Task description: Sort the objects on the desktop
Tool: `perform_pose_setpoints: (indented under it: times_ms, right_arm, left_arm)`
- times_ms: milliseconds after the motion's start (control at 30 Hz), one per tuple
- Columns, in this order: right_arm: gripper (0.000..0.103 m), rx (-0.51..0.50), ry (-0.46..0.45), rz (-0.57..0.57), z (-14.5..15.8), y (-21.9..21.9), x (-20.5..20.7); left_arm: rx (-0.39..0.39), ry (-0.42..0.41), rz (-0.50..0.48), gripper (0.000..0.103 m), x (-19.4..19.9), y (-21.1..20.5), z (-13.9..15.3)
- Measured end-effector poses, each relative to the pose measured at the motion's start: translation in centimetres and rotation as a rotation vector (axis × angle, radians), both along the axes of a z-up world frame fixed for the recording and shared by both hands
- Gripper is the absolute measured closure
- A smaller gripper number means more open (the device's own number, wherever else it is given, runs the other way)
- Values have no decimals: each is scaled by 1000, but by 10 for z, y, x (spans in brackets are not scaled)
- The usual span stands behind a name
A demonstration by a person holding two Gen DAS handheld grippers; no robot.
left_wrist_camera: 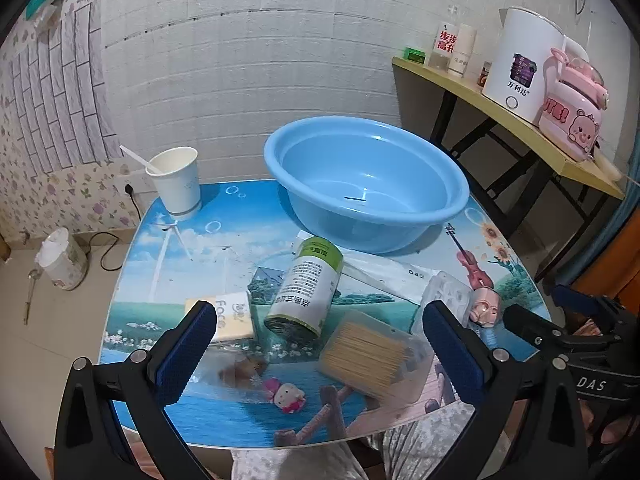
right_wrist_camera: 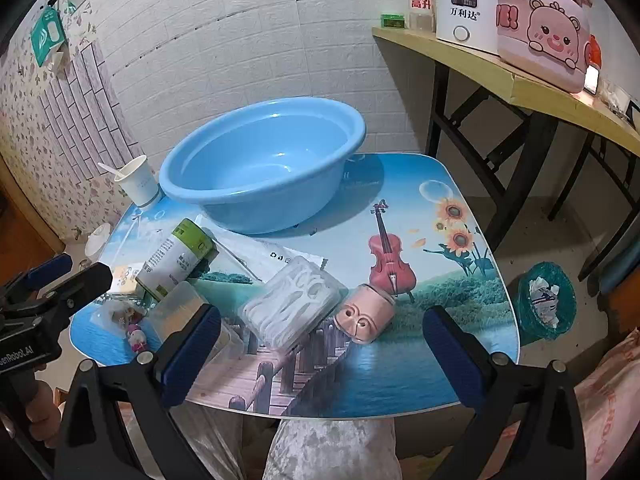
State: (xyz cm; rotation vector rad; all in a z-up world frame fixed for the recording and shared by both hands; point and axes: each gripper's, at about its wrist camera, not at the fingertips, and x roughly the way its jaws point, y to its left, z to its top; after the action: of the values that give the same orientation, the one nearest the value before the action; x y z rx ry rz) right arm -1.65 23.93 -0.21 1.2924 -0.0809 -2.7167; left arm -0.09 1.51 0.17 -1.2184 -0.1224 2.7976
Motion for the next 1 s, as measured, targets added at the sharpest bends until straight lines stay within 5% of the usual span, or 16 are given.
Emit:
perform_pose_setpoints:
  times_ms: [1000]
  right_arm:
    - [1, 12, 10, 9, -5, 1, -3]
  left_arm:
    - [-28, -39, 38, 0, -8, -6, -11]
